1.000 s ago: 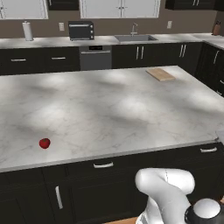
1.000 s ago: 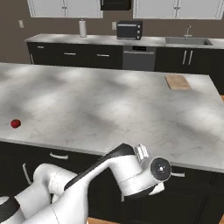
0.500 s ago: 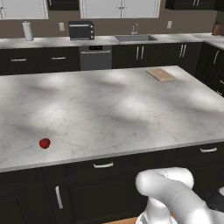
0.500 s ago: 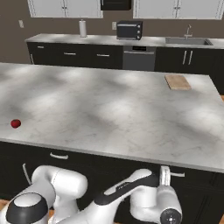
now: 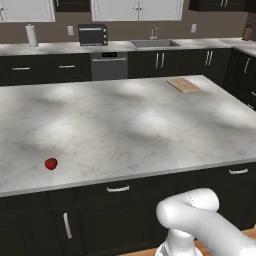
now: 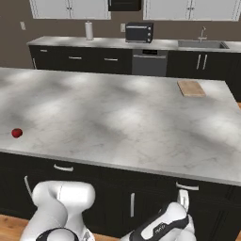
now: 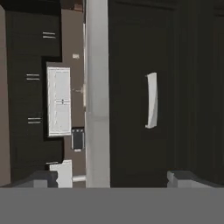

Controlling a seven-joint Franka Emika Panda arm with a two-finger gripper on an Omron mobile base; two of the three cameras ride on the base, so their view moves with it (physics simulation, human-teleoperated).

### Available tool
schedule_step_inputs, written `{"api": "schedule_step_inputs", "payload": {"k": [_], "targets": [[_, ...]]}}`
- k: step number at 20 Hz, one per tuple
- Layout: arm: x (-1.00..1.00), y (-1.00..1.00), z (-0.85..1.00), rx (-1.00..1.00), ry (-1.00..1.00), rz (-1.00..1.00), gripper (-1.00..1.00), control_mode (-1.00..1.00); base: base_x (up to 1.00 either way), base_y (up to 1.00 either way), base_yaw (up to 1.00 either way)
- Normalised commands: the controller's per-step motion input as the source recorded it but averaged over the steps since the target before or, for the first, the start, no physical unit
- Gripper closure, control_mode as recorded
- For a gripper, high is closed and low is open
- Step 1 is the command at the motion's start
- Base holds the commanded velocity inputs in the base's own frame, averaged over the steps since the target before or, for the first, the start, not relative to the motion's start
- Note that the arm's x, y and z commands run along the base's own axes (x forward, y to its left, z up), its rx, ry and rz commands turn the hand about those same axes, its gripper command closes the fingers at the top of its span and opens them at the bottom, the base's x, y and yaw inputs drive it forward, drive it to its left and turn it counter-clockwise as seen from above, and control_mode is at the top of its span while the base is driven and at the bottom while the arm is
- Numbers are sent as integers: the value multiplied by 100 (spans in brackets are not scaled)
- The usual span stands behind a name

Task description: Open the drawer on the right and place the cutting tools on the cutting board.

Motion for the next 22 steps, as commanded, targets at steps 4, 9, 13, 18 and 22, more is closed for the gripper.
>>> {"api": "schedule_step_inputs", "payload": {"k": [4,9,13,18,22], "targets": [[52,-5,-19,0,-3,0,-100,-100,0,0,0],[55,-18,-26,0,0,0,-100,-100,0,0,0],[42,-42,-35,0,-1,3,-100,-100,0,0,0],[47,-46,-41,0,-2,2,-100,-100,0,0,0],[51,-39,-49,1,-5,2,-100,-100,0,0,0]]}}
